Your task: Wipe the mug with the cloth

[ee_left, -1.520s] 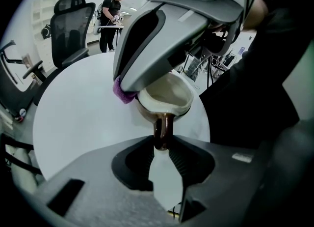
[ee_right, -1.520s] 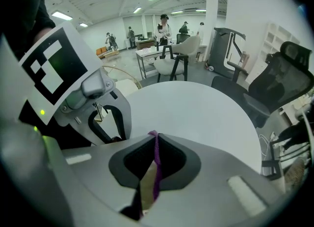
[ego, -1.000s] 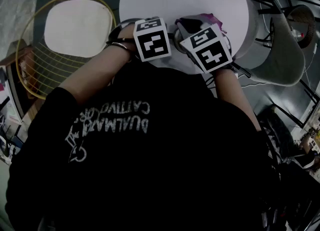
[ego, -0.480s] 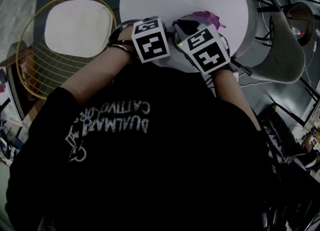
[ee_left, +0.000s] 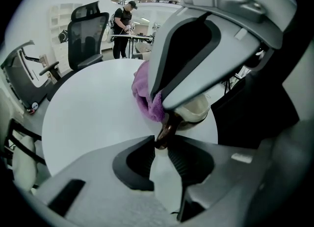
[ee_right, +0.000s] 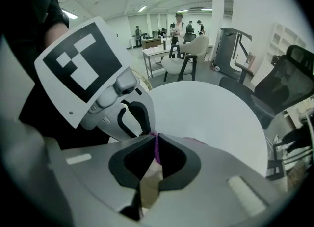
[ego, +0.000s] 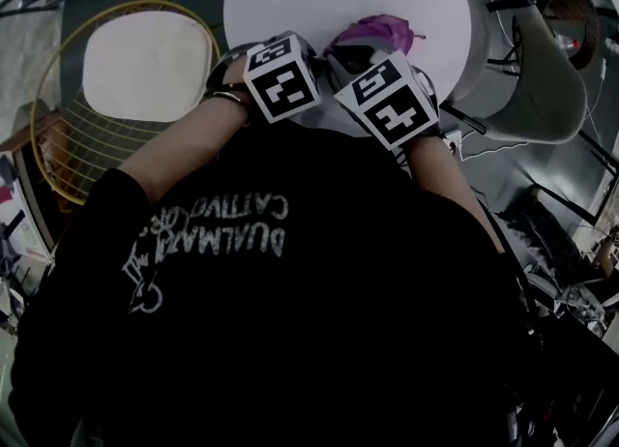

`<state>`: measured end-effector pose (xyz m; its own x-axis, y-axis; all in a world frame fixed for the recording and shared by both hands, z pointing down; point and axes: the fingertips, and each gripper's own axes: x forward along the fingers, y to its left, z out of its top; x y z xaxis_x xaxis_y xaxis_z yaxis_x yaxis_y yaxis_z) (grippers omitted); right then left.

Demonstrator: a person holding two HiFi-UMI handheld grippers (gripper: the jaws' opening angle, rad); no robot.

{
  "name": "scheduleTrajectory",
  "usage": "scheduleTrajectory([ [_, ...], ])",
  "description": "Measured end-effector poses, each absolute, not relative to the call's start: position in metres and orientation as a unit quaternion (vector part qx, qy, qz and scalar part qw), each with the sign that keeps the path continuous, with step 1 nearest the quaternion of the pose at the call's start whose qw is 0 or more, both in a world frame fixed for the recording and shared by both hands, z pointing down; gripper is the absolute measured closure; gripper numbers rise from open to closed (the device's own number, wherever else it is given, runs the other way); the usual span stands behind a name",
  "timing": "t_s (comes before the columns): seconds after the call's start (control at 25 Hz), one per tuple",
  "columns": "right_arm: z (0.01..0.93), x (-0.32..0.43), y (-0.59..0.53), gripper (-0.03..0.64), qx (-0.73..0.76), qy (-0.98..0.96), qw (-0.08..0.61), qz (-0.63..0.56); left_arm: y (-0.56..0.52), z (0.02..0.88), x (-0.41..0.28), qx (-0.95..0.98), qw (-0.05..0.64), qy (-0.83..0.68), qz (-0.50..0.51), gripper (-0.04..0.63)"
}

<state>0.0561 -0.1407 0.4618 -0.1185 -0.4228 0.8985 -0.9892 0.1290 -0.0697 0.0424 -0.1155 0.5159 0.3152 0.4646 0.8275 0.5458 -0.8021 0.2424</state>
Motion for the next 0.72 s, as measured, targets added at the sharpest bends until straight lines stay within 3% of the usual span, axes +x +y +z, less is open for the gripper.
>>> scheduleTrajectory([
  [0.72, 0.467, 0.041, -0.141, 0.606, 0.567, -0.633, 0.351, 0.393, -0.114, 0.517, 0.037, -0.802, 0.041, -0.340, -0.489, 0.511],
])
